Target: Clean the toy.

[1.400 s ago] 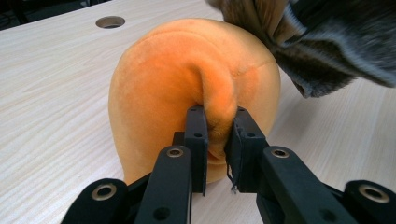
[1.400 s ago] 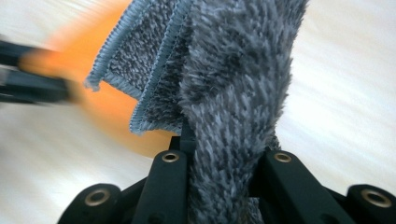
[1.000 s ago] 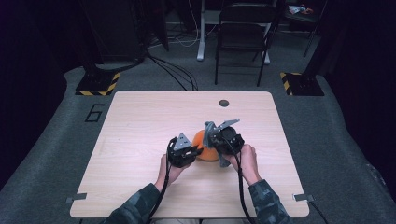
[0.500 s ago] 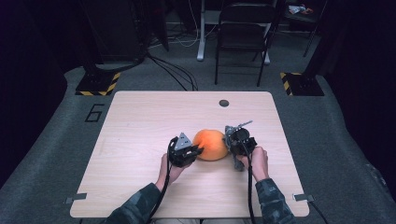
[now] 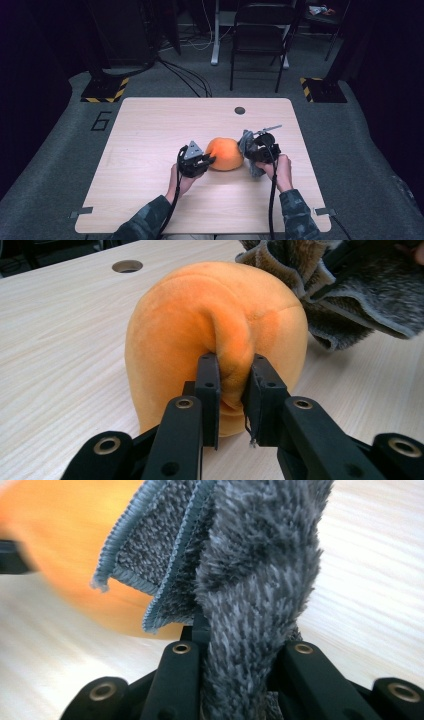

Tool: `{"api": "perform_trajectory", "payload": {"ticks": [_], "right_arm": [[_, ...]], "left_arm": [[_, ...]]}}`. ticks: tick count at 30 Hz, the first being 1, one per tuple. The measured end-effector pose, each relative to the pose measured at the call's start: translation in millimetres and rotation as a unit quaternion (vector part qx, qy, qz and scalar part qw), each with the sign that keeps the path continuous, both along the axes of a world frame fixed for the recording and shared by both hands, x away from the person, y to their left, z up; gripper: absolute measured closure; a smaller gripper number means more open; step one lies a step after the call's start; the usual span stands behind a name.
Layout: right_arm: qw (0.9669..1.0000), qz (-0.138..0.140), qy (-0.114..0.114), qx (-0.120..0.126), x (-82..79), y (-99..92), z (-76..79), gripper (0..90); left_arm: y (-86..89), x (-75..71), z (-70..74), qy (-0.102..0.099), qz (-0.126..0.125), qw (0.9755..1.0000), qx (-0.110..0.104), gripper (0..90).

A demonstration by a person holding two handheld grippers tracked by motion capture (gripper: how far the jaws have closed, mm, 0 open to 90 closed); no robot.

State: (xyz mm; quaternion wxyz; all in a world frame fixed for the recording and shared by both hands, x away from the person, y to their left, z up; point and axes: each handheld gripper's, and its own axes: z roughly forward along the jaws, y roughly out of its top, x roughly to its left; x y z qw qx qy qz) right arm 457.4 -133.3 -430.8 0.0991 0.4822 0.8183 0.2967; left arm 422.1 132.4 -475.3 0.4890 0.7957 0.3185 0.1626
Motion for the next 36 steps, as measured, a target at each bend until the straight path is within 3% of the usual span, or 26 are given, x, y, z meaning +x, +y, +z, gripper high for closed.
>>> {"api": "perform_trajectory", "payload": {"ticks": [2,8,10,12,14,16,19,22,26,29,32,36], "right_arm": [[0.9998,0.017,0.006,0.001,-1.2,9.8,-3.4,76.1],[0.9999,-0.003,0.010,0.011,4.1,7.6,-11.8,76.2],[0.9998,-0.008,0.006,0.016,4.9,6.9,-12.9,76.2],[0.9999,-0.005,0.003,0.016,4.7,7.9,-12.5,76.2],[0.9999,-0.006,-0.002,0.012,4.1,9.8,-12.4,76.2],[0.9999,-0.006,-0.001,0.014,4.2,9.5,-12.5,76.2],[0.9998,-0.009,-0.005,0.015,3.3,8.7,-10.2,76.2],[0.9997,-0.009,-0.021,0.002,-0.3,10.4,0.9,76.2],[0.9986,0.002,-0.050,0.018,-12.3,21.0,25.8,76.2],[0.9970,0.021,-0.071,0.021,-24.9,37.5,40.8,76.2],[0.9955,0.047,-0.083,0.003,-33.1,55.3,42.8,76.1],[0.9936,0.050,-0.092,-0.040,-32.6,67.6,30.0,76.1]], "left_arm": [[0.7,-0.2,-0.8,-0.014,0.005,0.9998,0.008,74.4],[-3.2,-4.0,-7.8,-0.045,0.010,0.9981,0.041,44.3],[-7.3,-5.2,-10.6,-0.062,0.012,0.9962,0.059,39.4],[-11.0,-4.9,-12.7,-0.069,0.015,0.9955,0.062,38.1],[-13.9,-4.7,-15.4,-0.075,0.018,0.9948,0.067,46.4],[-14.4,-3.8,-16.7,-0.070,0.020,0.9952,0.066,62.3],[-12.8,-3.0,-14.3,-0.061,0.026,0.9960,0.059,75.4],[-10.4,-1.8,-7.8,-0.043,0.029,0.9978,0.040,78.4],[-7.8,-3.1,6.6,-0.008,0.023,0.9997,0.001,78.3],[-9.1,-5.9,11.7,0.004,0.016,0.9997,-0.016,78.0],[-11.2,-8.0,11.7,0.008,0.011,0.9998,-0.014,77.8],[-11.5,-6.4,7.6,0.011,0.011,0.9999,-0.007,77.5]]}}
